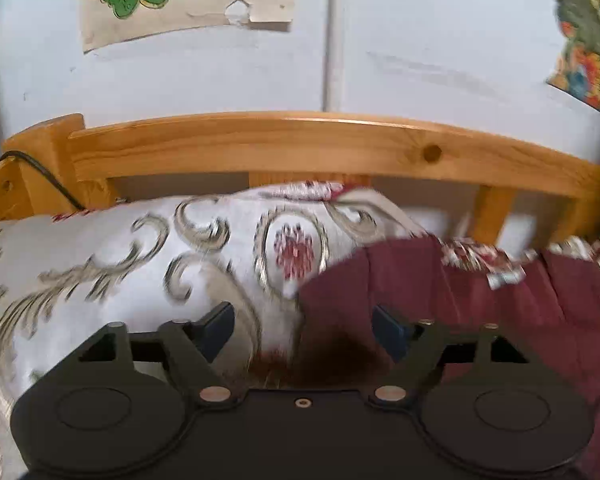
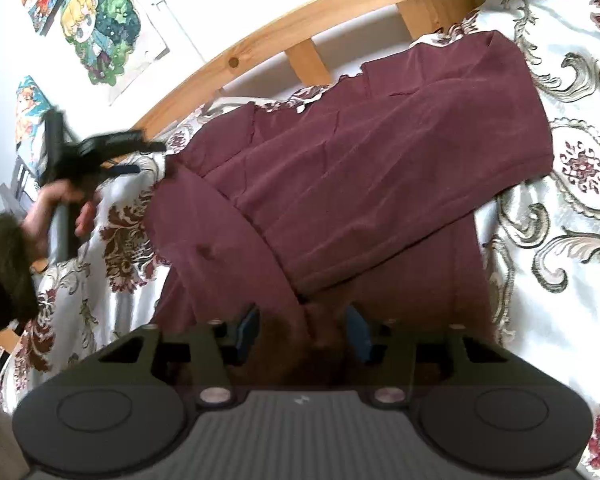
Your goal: Fold small clothes
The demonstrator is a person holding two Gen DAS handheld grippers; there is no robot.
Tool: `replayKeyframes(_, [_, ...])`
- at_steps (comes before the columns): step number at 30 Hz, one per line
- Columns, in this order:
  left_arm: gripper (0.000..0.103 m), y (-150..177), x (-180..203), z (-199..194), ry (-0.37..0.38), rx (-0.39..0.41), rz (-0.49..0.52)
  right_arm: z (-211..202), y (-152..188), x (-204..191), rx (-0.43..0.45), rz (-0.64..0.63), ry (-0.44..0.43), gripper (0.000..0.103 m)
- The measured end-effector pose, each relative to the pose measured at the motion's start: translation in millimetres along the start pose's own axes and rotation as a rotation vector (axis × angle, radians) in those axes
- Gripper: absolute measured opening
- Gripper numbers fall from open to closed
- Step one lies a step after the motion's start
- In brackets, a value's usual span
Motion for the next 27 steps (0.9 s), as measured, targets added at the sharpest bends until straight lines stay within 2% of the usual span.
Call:
replayKeyframes(3, [0.085, 24.4, -4.3, -18.0, 0.014, -0.005, 0.025, 1.8, 2.0, 3.9, -0.009, 0.018, 0.013, 0.053])
replayKeyframes(5, [0.085, 38.3, -7.1, -22.9, 0.026, -0.027, 0.029, 4.7, 4.3, 4.2, -0.022, 0.024, 0.011, 0.044])
replayKeyframes(6, [0.083, 44.3, -8.7, -22.9, 0.027, -0.046, 0.022, 6.0, 5.6, 3.8, -0.03, 0.021, 0.005, 0.027])
replayKeyframes(7, [0.081, 49.5, -10.5, -21.6, 0.032, -0.07, 0.008, 7.2, 6.7, 2.8, -0.038, 0.021, 0.0, 0.015])
replayKeyframes(9, [0.066, 58.1, -12.6, -16.7, 0.044, -0.117, -0.01, 4.0, 6.2, 1.7, -0.023, 0.037, -0.032, 0.01])
replayKeyframes(12, [0.064, 65.7, -7.7, -12.0, -0.005, -0.127, 0.021, -11.2, -3.7, 5.9, 0.06, 0.148, -0.124, 0.009])
replayKeyframes(14, [0.066, 68.2, -1.8, -11.5, -0.035, -0.118, 0.026, -19.7, -9.8, 12.8, 0.102, 0.178, -0.113, 0.009])
replayKeyframes(17, [0.073, 70.6, 6.2, -14.3, -0.058, -0.126, 0.026, -18.2, -9.3, 19.0, 0.065, 0.12, -0.009, 0.017])
replayKeyframes(20, [0.08, 72.7, 9.8, -25.2, -0.062, -0.139, 0.012, -16.9, -6.8, 17.6, 0.035, 0.099, 0.012, 0.031])
replayKeyframes(21, [0.082, 74.7, 9.5, -32.0, -0.055, -0.137, -0.001, -16.5, -6.5, 14.8, 0.031, 0.09, 0.002, 0.048])
replayKeyframes(22, [0.083, 76.7, 8.3, -39.5, -0.05, -0.133, -0.009, -16.8, -6.7, 11.5, 0.03, 0.075, -0.009, 0.061])
replayKeyframes(24, [0.088, 83.9, 5.2, -59.2, -0.037, -0.127, -0.025, -14.4, -3.0, 2.6, 0.013, 0.019, 0.012, 0.064])
replayKeyframes(26, [0.091, 95.3, 1.6, -83.9, -0.029, -0.137, -0.036, -8.0, 4.1, -4.5, -0.027, -0.065, 0.119, 0.064])
replayKeyframes(27, [0.092, 101.4, 0.3, -95.2, -0.029, -0.146, -0.036, -2.5, 8.2, -6.1, -0.047, -0.116, 0.202, 0.06])
Point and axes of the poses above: each gripper's, at about its wrist camera, not at the fingertips, and z roughly the way its jaws point, x to its right, y to its underside, the point moved 3 cm from there along z, roughly the way its jaws point, and after that the axes turned 11 degrees about -y, right-handed, at the moved point
